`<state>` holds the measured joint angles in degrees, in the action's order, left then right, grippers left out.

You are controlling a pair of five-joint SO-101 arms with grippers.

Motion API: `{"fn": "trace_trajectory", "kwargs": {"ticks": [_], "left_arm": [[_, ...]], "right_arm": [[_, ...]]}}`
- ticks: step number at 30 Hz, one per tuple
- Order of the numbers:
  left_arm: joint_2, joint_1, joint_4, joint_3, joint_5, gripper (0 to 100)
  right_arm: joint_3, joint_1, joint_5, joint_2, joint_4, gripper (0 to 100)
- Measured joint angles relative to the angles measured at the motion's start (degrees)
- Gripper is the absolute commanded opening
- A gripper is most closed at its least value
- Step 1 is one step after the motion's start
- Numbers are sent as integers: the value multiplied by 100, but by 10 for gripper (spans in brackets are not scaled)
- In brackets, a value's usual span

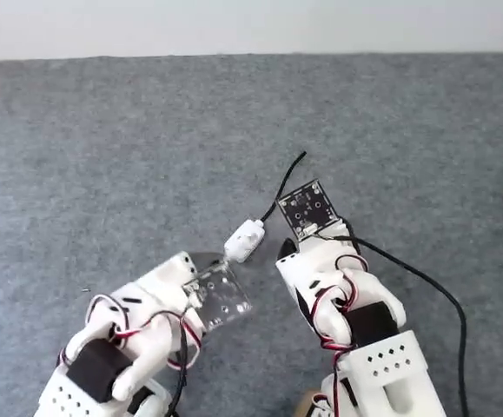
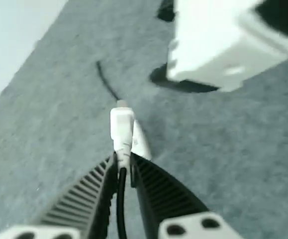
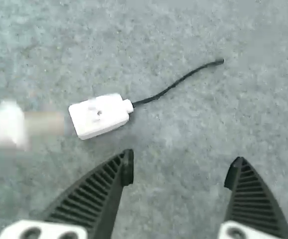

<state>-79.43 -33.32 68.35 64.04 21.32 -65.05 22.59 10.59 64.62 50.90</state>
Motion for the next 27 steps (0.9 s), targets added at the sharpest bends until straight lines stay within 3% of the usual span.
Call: {"fn": "trace_trajectory", "kwargs": {"ticks": [14, 27], "left_arm": [[-9, -730, 141, 0, -123, 12], [-9, -782, 158, 9, -105, 12]], "right_arm": [[123, 422, -114, 0, -18, 314], [53, 422, -114, 0, -44, 314]]}}
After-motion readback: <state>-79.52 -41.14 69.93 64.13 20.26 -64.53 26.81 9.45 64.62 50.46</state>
